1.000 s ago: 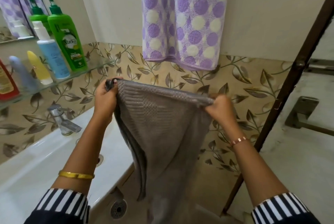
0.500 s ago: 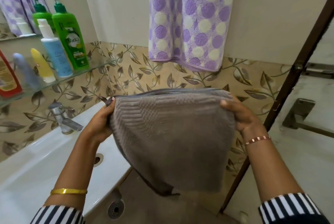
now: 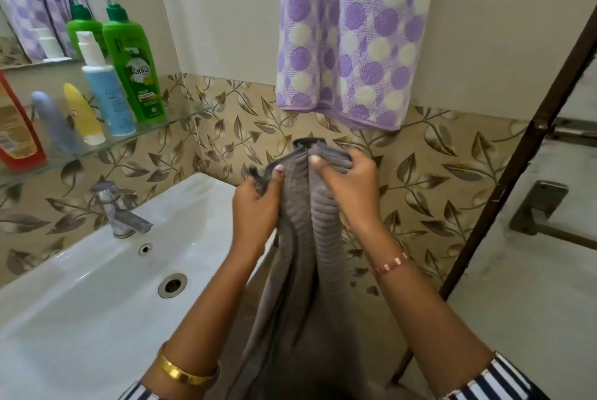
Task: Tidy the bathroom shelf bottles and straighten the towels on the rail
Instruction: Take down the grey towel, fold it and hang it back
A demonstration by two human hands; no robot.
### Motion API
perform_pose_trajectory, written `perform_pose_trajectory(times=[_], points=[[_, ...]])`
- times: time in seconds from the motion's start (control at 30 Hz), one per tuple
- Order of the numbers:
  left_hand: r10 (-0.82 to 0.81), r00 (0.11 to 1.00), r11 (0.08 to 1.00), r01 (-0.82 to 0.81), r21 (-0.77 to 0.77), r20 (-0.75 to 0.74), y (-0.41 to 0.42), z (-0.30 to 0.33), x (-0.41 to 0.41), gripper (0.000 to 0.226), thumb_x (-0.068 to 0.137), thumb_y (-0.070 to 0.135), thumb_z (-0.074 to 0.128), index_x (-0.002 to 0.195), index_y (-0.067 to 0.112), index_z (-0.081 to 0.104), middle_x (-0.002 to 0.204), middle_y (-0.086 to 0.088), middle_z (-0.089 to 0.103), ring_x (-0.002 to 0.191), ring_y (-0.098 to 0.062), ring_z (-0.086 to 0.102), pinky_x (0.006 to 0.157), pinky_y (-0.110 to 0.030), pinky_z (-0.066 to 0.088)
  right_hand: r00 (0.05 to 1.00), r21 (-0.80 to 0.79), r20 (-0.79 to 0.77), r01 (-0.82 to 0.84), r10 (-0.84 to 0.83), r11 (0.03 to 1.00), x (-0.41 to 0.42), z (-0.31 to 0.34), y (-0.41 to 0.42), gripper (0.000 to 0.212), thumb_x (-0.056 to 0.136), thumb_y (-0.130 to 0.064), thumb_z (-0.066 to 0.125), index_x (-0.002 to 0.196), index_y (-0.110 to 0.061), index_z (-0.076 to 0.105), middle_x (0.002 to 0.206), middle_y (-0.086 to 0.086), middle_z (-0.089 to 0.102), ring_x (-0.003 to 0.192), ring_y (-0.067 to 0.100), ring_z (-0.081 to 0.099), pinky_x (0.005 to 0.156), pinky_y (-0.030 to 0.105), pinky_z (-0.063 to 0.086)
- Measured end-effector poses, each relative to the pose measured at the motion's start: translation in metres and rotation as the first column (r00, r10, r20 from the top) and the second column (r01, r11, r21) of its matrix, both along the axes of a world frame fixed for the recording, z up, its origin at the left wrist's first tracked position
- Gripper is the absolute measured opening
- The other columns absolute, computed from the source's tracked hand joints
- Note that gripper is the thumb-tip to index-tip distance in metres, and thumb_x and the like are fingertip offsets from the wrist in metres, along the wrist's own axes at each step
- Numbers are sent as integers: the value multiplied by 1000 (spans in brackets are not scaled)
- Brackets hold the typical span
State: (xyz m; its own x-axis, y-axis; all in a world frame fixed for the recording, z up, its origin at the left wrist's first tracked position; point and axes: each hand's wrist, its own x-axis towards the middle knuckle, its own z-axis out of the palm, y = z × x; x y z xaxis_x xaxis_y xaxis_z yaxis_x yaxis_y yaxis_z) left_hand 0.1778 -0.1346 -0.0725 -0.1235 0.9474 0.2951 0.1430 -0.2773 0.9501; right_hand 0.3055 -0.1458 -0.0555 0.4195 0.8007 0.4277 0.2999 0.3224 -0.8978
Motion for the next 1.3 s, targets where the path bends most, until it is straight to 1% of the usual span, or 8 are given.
perform_pose_trajectory(times=[0.1,0.2,0.4,0.57,0.7,0.8,0.97,1.3], points=[[12,1000,992,-13,123,10,-10,19,5,46,84,40,58,68,-3,58,62,-19,61,59,-23,55,52,-41,46,996,68,58,-65,61,996,-11,22,-5,14,77,-22,72,79,-16,60,69,-6,63,61,5,60,60,17,50],[-136,990,980,131,151,24,-16,31,-1,17,72,39,67,73,22,64,65,10,69,65,-1,66,57,-19,54,987,94,64,-150,144,984,-8,36,-8,14,75,-21,74,83,-13,64,78,3,69,73,17,67,70,29,57],[-344,933,919,357,165,-102,-11,33,-3,46,65,8,77,99,31,55,100,12,64,90,7,63,80,-12,51,905,90,97,-423,415,902,-3,49,-1,11,81,-3,65,88,-11,63,83,4,68,78,14,66,76,31,57],[-259,954,966,254,52,154,15,33,-15,45,71,1,70,112,5,55,99,-4,65,97,-22,62,86,-34,52,841,216,-82,-510,535,833,12,44,-3,19,80,1,63,97,-7,64,87,6,68,81,13,67,78,27,57],[-251,907,952,295,-83,339,25,41,-27,35,75,4,65,107,11,53,99,-6,63,98,-25,61,81,-36,53,968,219,142,-234,206,947,24,21,-3,64,69,-23,75,128,-15,49,124,6,55,112,10,54,93,18,47],[-343,848,920,390,-37,404,29,50,-32,49,70,8,66,116,3,49,97,-8,64,88,-23,64,69,-33,56,923,-2,-33,-384,383,923,22,-7,-2,92,60,-26,79,138,-18,32,131,-4,48,120,6,49,96,15,45],[-359,864,924,382,6,352,32,69,-33,58,65,17,69,118,2,50,97,-9,65,91,-26,64,74,-35,54,781,-27,-397,-534,482,845,6,-21,3,42,63,-17,77,102,-19,62,110,3,66,100,13,64,83,24,53],[-453,891,891,450,60,33,19,64,-80,97,16,69,78,101,35,45,105,10,58,88,2,64,76,-19,53,882,215,-240,-358,405,909,-33,86,21,25,66,-10,79,83,-22,64,89,-5,69,90,15,67,84,35,55]])
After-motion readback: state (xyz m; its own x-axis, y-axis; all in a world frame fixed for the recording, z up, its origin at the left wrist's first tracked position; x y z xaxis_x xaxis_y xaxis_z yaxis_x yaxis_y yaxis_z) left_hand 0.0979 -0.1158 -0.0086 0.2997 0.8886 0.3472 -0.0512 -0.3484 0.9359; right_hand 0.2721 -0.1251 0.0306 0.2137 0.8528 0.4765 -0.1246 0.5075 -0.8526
